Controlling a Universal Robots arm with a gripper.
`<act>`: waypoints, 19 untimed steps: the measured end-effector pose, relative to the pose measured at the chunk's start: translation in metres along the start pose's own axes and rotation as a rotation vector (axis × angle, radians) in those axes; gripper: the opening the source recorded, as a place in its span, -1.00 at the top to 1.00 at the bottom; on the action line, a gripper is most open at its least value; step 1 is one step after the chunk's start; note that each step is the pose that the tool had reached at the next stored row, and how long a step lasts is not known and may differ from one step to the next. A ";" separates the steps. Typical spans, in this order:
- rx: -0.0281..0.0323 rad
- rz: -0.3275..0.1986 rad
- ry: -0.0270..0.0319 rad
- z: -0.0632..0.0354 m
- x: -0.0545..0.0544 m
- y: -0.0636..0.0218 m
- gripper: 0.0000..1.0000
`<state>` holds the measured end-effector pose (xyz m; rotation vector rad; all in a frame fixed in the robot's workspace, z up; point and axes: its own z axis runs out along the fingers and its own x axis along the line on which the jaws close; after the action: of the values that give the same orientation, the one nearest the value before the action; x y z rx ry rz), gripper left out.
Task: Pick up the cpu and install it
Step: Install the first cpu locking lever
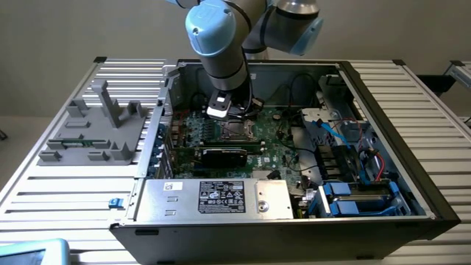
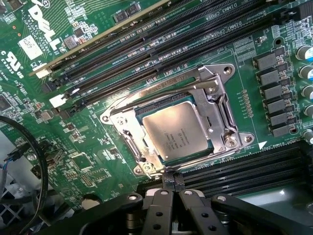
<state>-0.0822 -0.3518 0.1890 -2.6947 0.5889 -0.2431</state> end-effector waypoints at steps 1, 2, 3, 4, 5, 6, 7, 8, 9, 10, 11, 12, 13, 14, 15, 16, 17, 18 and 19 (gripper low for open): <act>0.0000 0.000 0.0001 0.0000 0.000 0.0000 0.78; 0.0000 0.000 0.0001 0.0000 0.000 0.0000 0.78; 0.0000 0.000 0.0000 0.0000 0.000 0.0001 0.78; 0.0000 0.000 0.0000 0.0000 0.000 0.0002 0.78; 0.0000 0.000 0.0000 -0.0001 0.000 0.0002 0.78; -0.0001 0.000 0.0000 -0.0001 0.000 0.0003 0.78; -0.0001 0.000 0.0001 -0.0001 0.000 0.0003 0.78; -0.0002 0.000 0.0001 -0.0001 0.000 0.0004 0.78; -0.0002 0.000 0.0000 -0.0001 0.000 0.0005 0.78; -0.0003 0.000 -0.0001 0.0001 0.000 0.0005 0.78; 0.0000 0.000 0.0000 0.0004 0.000 0.0006 0.78; 0.0001 0.000 0.0000 0.0008 0.000 0.0007 0.78; -0.0002 0.000 0.0000 0.0009 0.000 0.0008 0.78; -0.0003 0.000 -0.0001 0.0009 0.000 0.0009 0.78; -0.0002 0.000 -0.0001 0.0009 0.000 0.0009 0.78; -0.0002 0.000 -0.0001 0.0010 0.000 0.0009 0.78; 0.0003 0.000 -0.0002 0.0011 0.000 0.0009 0.78; 0.0006 0.000 -0.0003 0.0011 0.000 0.0008 0.78; 0.0010 0.000 -0.0004 0.0011 0.000 0.0008 0.78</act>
<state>-0.0823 -0.3521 0.1877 -2.6936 0.5890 -0.2428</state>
